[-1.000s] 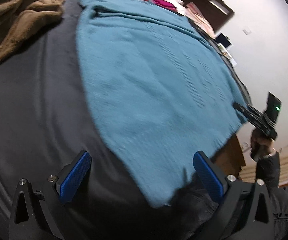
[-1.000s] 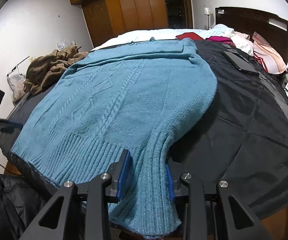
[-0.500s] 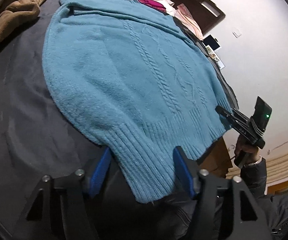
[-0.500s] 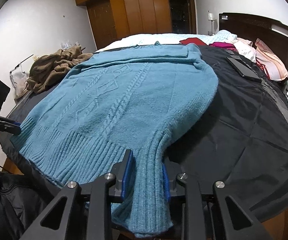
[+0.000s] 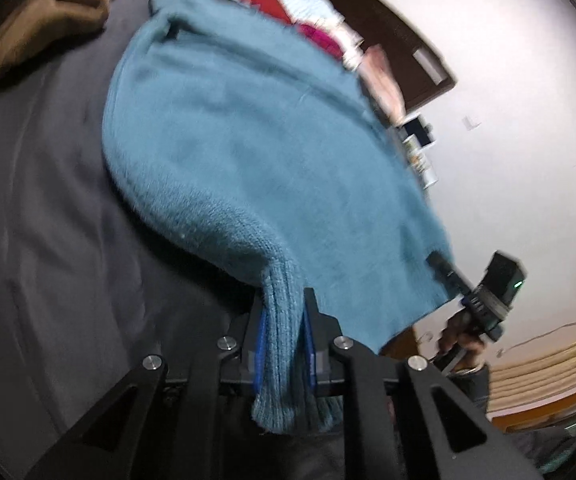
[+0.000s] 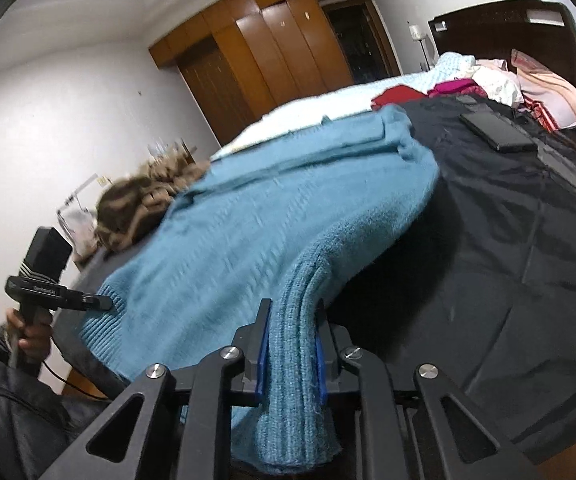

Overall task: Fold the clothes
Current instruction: 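Grasp the ribbed hem with the right gripper while the left gripper grasps it too, then lift the hem with both grippers and fold it up over the collar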

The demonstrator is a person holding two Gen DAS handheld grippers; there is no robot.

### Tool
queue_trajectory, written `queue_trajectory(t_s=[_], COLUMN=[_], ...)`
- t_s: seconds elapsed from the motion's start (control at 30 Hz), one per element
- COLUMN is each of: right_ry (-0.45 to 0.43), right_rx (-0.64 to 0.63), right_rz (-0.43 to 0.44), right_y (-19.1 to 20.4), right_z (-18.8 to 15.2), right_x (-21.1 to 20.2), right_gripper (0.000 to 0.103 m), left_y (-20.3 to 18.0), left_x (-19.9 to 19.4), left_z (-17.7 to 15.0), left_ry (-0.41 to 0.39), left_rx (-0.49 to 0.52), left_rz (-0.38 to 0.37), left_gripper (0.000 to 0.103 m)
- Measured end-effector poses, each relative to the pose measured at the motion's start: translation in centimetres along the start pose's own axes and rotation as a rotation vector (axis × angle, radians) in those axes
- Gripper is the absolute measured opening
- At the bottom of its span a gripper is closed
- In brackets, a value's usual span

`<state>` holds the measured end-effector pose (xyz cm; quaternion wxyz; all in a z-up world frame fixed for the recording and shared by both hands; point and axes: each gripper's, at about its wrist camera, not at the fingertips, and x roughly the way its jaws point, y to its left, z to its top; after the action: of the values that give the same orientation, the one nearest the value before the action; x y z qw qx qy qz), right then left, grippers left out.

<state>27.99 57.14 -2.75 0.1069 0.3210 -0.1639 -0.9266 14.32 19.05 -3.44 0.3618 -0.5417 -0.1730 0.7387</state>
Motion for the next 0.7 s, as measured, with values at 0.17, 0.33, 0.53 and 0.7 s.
queue_trajectory(t_s=[0.17,0.33,0.53,0.7], right_ry=[-0.045,-0.133,-0.203,-0.265], right_rx=[-0.022,0.001,0.029,0.044], right_rz=[0.047,0.122,0.155,0.138], right_y=[0.9,1.1,0.7,0.1], right_z=[1.9,4.6,8.9,13.4], right_x=[0.2,0.0,0.2,0.2], right_gripper=[0.018,0.018,0.018,0.018], left_y=[-0.9,-1.6,-2.6,-3.4], left_x=[-2.9,-4.2,-5.7,-6.9], left_z=[2.3,4.6,7.5,11.3], left_ry=[-0.122,-0.179,-0.249,-0.311], left_rx=[0.030,0.047,0.068,0.073], left_rz=[-0.019,-0.012,-0.004,0.008], left_gripper=[0.017,0.017,0.017,0.017])
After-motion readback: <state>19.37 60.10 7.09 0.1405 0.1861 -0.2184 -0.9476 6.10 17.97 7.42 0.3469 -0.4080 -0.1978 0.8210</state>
